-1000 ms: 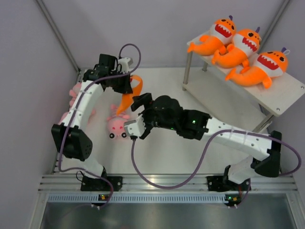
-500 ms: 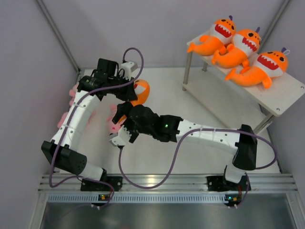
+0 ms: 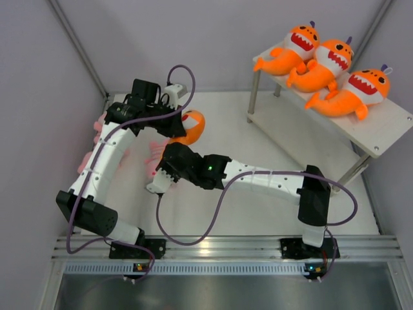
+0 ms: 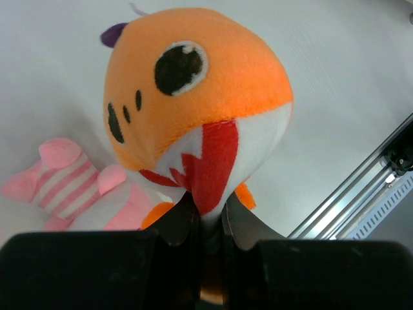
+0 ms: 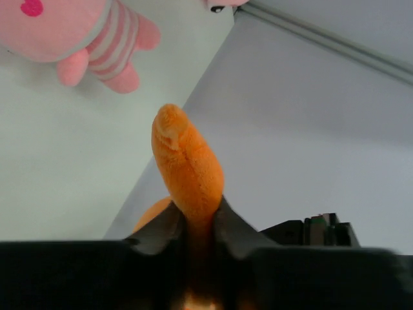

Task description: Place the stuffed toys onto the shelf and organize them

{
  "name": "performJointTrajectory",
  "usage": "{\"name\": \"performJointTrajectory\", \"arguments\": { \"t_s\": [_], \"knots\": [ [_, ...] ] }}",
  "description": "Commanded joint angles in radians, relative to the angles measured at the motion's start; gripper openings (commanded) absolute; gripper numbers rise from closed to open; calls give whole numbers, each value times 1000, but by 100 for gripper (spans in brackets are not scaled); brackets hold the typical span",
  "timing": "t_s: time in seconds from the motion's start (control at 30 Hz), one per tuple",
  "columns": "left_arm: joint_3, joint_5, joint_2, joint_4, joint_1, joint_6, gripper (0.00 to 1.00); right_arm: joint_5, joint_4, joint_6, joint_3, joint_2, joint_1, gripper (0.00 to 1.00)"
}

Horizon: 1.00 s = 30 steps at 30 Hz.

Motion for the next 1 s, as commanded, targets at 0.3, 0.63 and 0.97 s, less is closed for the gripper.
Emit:
{"name": "performJointTrajectory", "arguments": {
  "t_s": [0.3,0.63,0.97],
  "knots": [
    [129,-147,7,-30,-3,27,65,-13,-47,335,88,-138,-21,0],
    [274,-377,4,-40,6,36,98,-174,-52,696,-132,-465,-79,0],
    [271,-420,-21,-41,13,57,98,-267,-106,859,-15,-667,-245,0]
  ]
}}
